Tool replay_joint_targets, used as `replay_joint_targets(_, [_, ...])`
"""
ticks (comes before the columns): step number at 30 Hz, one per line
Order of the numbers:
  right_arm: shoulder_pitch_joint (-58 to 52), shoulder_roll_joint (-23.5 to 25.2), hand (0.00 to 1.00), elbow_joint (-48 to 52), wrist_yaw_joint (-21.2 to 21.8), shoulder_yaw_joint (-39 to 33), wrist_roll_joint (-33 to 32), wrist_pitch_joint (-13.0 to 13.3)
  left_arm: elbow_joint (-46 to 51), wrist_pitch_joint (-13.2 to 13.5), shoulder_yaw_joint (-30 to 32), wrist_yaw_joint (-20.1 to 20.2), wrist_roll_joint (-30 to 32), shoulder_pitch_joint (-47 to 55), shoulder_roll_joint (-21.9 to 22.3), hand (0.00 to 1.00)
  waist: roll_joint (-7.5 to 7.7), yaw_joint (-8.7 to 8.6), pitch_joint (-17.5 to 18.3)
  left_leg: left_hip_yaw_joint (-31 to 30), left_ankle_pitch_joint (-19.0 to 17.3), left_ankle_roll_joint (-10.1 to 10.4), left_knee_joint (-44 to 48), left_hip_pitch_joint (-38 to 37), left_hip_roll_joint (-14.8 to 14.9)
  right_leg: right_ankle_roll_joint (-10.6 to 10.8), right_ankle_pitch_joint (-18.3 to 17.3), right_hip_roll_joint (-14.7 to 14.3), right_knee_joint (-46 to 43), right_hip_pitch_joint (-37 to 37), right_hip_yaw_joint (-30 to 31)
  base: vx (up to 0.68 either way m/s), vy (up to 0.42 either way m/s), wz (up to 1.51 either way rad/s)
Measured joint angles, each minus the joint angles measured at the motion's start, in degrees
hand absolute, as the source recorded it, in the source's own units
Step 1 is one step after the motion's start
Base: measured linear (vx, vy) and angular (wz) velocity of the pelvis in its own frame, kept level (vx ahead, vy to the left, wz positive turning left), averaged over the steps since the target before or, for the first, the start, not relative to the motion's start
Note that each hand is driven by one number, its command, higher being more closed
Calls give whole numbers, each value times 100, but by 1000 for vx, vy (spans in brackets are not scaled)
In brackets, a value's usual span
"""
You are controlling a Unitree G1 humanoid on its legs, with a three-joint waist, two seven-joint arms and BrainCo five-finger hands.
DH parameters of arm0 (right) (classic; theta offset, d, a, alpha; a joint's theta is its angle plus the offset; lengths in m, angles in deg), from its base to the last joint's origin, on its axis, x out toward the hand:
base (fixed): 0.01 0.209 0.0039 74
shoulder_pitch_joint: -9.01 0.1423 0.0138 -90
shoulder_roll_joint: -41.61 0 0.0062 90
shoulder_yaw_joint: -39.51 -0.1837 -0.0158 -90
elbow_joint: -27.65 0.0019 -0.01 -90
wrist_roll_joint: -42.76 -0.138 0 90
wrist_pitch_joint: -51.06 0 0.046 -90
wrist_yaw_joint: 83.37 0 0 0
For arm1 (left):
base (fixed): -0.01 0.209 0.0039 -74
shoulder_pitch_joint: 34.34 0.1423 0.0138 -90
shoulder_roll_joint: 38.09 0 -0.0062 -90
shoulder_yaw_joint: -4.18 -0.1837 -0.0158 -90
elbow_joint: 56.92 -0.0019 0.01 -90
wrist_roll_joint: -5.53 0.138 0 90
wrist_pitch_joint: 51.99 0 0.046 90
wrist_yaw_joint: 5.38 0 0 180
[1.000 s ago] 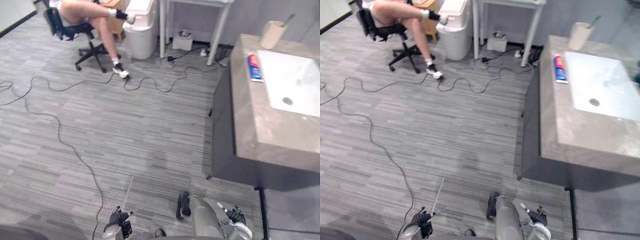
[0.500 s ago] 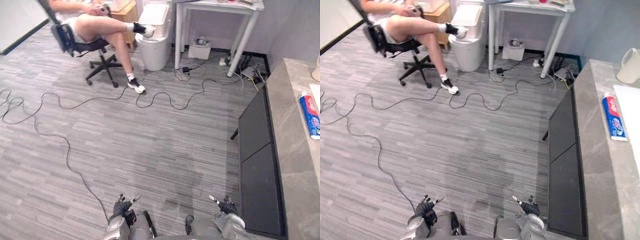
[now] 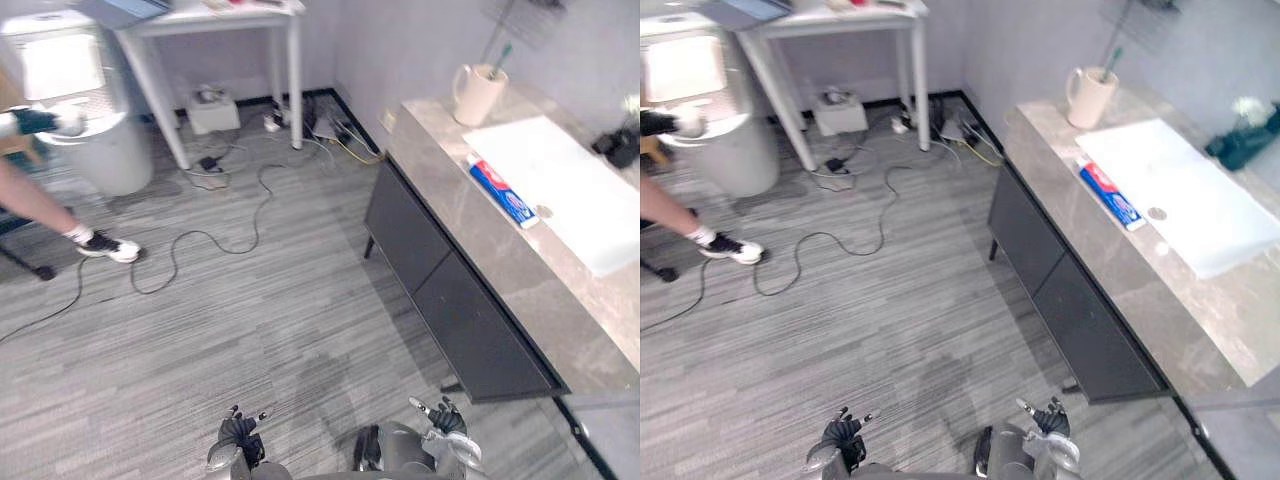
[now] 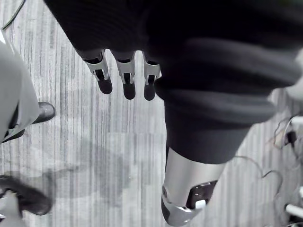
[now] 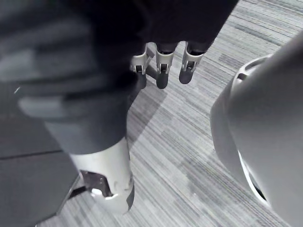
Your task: Organize washtable
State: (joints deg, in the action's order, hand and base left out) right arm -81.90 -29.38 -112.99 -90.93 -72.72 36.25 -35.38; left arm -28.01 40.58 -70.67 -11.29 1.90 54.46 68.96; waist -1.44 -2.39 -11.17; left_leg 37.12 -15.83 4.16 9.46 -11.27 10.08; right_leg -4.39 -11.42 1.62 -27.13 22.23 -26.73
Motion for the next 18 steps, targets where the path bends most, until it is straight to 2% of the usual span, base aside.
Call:
replay_joint_targets(1, [-250,89,0,-25,2,-30,29,0,-8,-15,38,57,31,60,-14,0,259,-7,94,-95,61,139,-41,-315,-313,-456,871,153,703,-220,33,472,-78,-17])
replay_joint_targets(2, [-270,-48,0,-47,16,-174,25,-13,7,-16,177,85,115,24,100,0,-34,31,23,-116,20,358,114,-588,-97,-722,647,-3,367,-391,-31,462,-83,-13])
replay_joint_targets(3, [-282,-54,0,-36,7,-217,22,-11,34,-12,176,90,144,16,133,0,-78,-1,55,-165,106,473,391,-524,13,-646,490,-16,334,-452,20,428,-133,-18])
replay_joint_targets(4, [-307,-57,0,-19,6,-218,8,-14,151,0,168,89,204,1,156,0,-96,-87,39,-406,234,495,1366,-288,229,-536,255,-88,422,-660,145,380,-210,-24])
replay_joint_targets(5, [-309,-53,0,-20,19,-209,-12,-18,278,27,292,89,208,9,187,0,-152,-31,29,-802,397,250,2712,219,593,-540,190,-261,596,-902,300,375,-222,-46])
replay_joint_targets(7, [-306,-48,0,-37,0,-191,-107,-17,317,18,375,86,202,34,254,0,-136,16,18,-1209,389,222,4013,738,830,-504,148,-440,801,-1272,538,339,-155,-76])
replay_joint_targets(8, [-288,-49,0,-73,0,-84,-192,-13,322,16,389,89,187,83,329,0,-46,18,-36,-1408,353,225,4584,1106,881,-481,100,-535,985,-1577,754,381,-124,-96])
replay_joint_targets(9, [-257,-51,0,-80,-1,30,-199,-20,461,27,346,86,113,84,319,0,-44,27,-36,-1508,324,193,4747,1446,887,-476,55,-584,1100,-1810,992,296,-77,-104])
replay_joint_targets(10, [-227,-48,0,-84,-1,78,-204,-23,527,28,343,81,75,94,322,0,33,44,-67,-1524,269,108,4689,1690,884,-373,-3,-626,1154,-1913,1194,288,-26,-109])
replay_joint_targets(13, [-181,-40,0,-97,-6,113,-252,-42,654,54,326,73,-29,72,335,0,42,181,-57,-1639,123,-135,3702,2158,764,-313,-34,-682,1263,-2222,1767,286,51,-109])
replay_joint_targets(15, [-192,-25,0,-117,-8,145,-250,-43,664,64,332,59,-44,46,388,0,47,244,-48,-2478,135,-98,2571,2435,290,-179,-112,-684,1321,-2466,2318,317,156,-114])
replay_joint_targets(16, [-179,-13,0,-133,-9,150,-248,-41,663,65,329,55,-48,40,388,0,44,273,-37,-2739,138,-94,2302,2451,175,-138,-135,-688,1318,-2484,2481,303,221,-137])
replay_joint_targets(17, [-173,-4,0,-155,-18,215,-236,-42,652,57,321,49,-46,32,389,0,34,335,-17,-3157,158,-126,1872,2456,2,2,-236,-697,1287,-2483,2805,223,204,-119])
replay_joint_targets(18, [-173,-7,0,-166,-29,254,-235,-42,649,50,317,43,-47,41,389,0,40,338,-2,-3219,165,-135,1748,2438,-19,70,-340,-696,1214,-2473,2961,286,286,-143])
